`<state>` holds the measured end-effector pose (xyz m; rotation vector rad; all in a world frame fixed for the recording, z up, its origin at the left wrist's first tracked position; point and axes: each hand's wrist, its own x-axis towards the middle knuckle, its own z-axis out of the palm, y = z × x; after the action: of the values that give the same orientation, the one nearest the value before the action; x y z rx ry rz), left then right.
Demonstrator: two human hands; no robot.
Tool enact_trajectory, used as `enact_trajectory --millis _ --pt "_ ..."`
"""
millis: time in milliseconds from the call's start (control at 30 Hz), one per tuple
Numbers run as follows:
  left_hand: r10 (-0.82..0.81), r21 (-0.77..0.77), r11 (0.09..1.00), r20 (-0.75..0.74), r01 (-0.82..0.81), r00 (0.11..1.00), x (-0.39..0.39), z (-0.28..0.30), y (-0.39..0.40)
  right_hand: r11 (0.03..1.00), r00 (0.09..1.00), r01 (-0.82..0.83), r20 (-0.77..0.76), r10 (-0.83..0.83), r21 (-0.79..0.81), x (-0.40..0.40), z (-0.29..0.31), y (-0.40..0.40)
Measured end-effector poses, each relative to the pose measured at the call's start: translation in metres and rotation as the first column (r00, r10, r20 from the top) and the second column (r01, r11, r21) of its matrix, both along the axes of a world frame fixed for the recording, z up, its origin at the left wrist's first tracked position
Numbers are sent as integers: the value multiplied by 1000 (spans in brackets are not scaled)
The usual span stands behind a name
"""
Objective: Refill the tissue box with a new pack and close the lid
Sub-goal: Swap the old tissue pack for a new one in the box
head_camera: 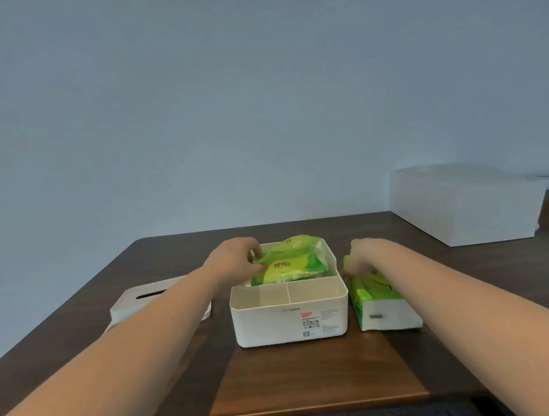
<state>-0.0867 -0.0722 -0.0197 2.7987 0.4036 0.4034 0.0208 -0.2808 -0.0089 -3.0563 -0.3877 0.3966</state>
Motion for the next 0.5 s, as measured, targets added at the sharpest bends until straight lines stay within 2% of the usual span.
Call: enact_trajectory --millis 67,133,300,367,500 --pt "-7 -18 1000 15 8 1000 2 2 1 999 999 -17 -47 16 -36 0 -8 -5" --pt "5 -113 994 85 5 996 2 8 4 999 999 1 -47 -3 -51 2 -16 -6" --pt "162 -382 924 314 -32 936 2 28 17 996 999 55 -1 -55 75 12 -25 -6" --pt "237 -400 914 394 -66 888 5 33 22 995 998 54 16 -55 87 11 -24 -8" --pt "334 -304 930 453 -209 827 17 34 35 989 998 53 24 -57 140 19 -26 -7"
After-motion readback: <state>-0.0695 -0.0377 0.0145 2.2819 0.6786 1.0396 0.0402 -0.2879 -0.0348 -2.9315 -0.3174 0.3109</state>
